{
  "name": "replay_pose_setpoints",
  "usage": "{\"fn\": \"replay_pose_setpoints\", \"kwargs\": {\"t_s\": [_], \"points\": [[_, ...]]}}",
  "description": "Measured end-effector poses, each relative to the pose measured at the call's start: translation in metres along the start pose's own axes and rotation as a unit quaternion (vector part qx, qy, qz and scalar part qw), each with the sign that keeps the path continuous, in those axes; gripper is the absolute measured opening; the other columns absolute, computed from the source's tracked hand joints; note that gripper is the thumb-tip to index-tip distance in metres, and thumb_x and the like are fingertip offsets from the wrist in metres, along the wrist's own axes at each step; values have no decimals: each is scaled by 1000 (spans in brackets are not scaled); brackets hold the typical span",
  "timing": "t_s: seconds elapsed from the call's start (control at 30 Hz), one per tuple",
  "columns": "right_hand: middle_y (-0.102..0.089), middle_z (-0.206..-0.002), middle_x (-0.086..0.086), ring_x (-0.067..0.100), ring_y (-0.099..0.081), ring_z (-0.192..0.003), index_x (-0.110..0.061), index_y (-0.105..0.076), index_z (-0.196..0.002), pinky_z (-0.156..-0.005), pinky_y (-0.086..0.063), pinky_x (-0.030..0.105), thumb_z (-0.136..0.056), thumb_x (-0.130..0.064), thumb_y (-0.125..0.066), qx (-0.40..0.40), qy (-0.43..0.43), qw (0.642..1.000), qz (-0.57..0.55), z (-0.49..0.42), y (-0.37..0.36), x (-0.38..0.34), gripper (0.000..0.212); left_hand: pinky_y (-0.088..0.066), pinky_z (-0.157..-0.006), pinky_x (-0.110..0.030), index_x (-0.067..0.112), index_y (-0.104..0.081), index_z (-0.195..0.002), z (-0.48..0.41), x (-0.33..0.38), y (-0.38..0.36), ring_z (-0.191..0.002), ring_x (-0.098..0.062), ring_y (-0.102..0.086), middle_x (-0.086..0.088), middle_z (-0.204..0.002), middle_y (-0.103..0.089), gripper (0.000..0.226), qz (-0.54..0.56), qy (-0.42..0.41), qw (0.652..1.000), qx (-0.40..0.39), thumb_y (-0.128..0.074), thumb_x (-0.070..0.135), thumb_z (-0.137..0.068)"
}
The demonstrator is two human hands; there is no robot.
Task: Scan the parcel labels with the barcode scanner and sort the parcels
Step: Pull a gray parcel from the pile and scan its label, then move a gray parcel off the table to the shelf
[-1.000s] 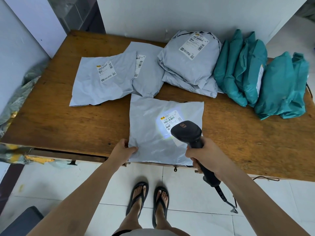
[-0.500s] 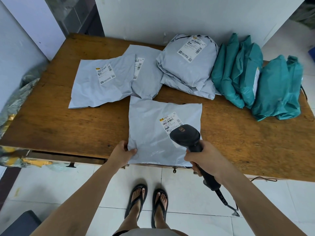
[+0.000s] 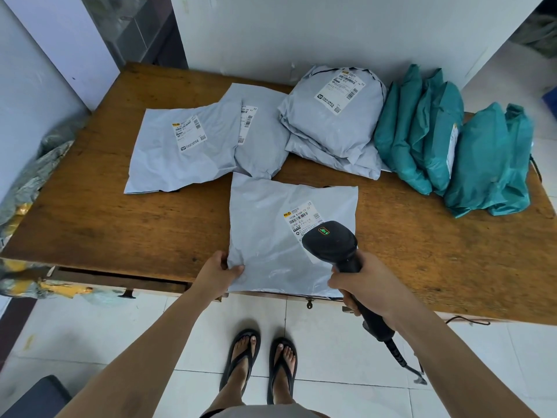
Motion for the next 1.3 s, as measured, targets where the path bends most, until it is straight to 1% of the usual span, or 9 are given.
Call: {"fn": "replay_pose_setpoints", "kwargs": {"t_s": [0.23,0.4,0.5,0.67,0.73,0.97,1.07,1.17,1.3], "points": [[-45,-43,2,13,-40,-32,-6,-50,-77,-45,-38,22,-78,2,-58,-4,5,1000,0,2,2,-1,11,-56,-71,-38,8,-48,-123,0,0,3,-99,-27,-60,-10,-115,-61,46,-1,9,1000,-1,-67,27,-86],[-49,-49,7,16,-43,-37,0,-55,-91,-42,-39,24,-80,0,-64,44,15,998,-49,2,3,0,15,-53,-80,-41,4,-54,-111,-1,30,6,-103,-32,-60,-8,-107,-61,56,47,79,996,-16,-75,42,-75],[-48,-49,10,19,-43,-39,3,-53,-92,-44,-40,27,-80,-1,-65,87,27,992,-86,6,6,0,17,-51,-79,-34,7,-57,-109,-2,50,4,-93,-25,-58,-8,-111,-63,39,8,14,1000,25,-70,33,-83],[-47,-46,10,18,-41,-37,4,-52,-91,-43,-38,27,-81,1,-65,87,47,990,-98,10,9,-8,17,-52,-65,-23,14,-59,-115,27,70,9,-83,-17,-65,4,-96,-68,23,141,-100,985,-3,-58,11,-92],[-48,-46,11,19,-42,-37,1,-52,-86,-44,-39,28,-80,-1,-66,81,54,991,-91,9,9,-12,15,-55,-69,-26,17,-60,-109,41,73,27,-88,-21,-67,3,-96,-69,20,163,-143,976,12,-58,9,-91],[-48,-45,11,19,-41,-37,1,-54,-91,-44,-39,28,-83,-4,-68,41,88,993,-62,0,-7,-29,17,-54,-71,-37,16,-66,-93,52,19,150,-78,-25,-66,-7,-88,-71,23,244,-131,952,129,-74,2,-76],[-48,-46,12,20,-40,-37,2,-53,-89,-41,-39,25,-83,-5,-68,25,100,994,-42,-3,-18,-35,18,-49,-71,-39,3,-61,-104,25,-39,206,-83,-33,-61,-18,-98,-66,29,127,-16,949,288,-74,8,-79],[-49,-44,12,20,-41,-36,-2,-51,-83,-42,-41,26,-83,-4,-67,13,103,994,-24,-11,-28,-39,16,-44,-91,-46,-7,-42,-130,-7,-70,234,-114,-43,-50,-27,-129,-47,66,-38,98,949,296,-74,23,-80],[-48,-45,14,22,-40,-37,-3,-50,-82,-43,-41,28,-83,-4,-67,14,102,994,-25,-17,-32,-46,17,-39,-103,-47,-4,-35,-137,-30,-27,219,-126,-39,-43,-25,-137,-41,69,-72,18,952,298,-69,23,-84]]}}
Point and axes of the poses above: each hand's wrist, its own z-axis away from the middle knuckle, its own y-axis out of the back of the hand, x = y × z, the point moved 2 cm from there along -z, towards the middle knuckle
